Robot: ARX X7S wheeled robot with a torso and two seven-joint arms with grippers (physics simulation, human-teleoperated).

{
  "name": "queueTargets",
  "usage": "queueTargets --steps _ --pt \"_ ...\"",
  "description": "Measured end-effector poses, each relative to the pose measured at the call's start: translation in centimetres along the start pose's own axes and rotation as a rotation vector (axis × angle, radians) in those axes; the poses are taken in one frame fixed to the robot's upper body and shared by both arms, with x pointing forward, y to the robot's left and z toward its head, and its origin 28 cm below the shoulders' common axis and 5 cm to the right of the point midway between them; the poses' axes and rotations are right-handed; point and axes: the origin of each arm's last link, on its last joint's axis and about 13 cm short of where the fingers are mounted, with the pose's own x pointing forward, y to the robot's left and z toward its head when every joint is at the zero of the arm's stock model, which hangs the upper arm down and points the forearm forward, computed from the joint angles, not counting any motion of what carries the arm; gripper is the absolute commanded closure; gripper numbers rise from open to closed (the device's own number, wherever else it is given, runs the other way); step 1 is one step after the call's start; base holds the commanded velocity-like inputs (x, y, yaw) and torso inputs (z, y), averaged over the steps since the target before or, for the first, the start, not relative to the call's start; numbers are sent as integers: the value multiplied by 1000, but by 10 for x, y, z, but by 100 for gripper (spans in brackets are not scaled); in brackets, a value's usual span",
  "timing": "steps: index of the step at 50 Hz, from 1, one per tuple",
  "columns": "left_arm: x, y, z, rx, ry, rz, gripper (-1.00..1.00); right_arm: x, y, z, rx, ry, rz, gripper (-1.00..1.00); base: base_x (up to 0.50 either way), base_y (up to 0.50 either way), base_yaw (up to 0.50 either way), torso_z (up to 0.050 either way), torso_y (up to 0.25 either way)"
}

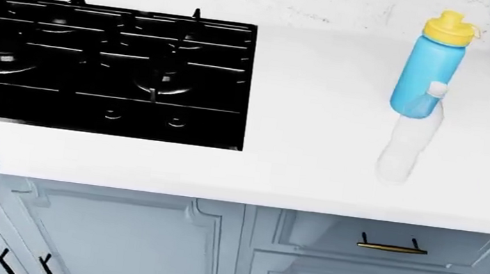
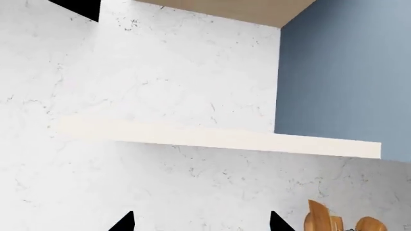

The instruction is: Move the drinks to the dining counter.

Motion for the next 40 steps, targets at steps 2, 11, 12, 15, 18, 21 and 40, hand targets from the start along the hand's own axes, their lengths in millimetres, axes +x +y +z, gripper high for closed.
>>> queueTargets --steps 2,11,12,15,18,21,40 --pt "2 0 5 6 -2 3 -100 2 0 5 -7 -5 -3 -100 439 -184 0 0 0" --pt "8 2 16 22 -4 14 -100 6 -2 19 -30 -13 -12 -100 436 -168 0 0 0" --pt "8 1 17 23 -4 12 -100 7 -3 19 -34 -12 -16 -100 0 0 0 0 0" --pt "9 3 18 26 -3 18 -100 8 -2 21 -47 -16 -18 -100 0 0 0 0 0" --pt "9 6 20 29 -4 33 -100 8 -1 24 -54 -23 -7 -100 34 -500 0 0 0" --pt "9 7 22 31 -6 36 -100 9 -1 26 -62 -26 -6 -100 76 -500 0 0 0" --pt "10 8 24 37 -7 39 -100 11 1 29 -90 -18 11 -100 112 -484 0 0 0"
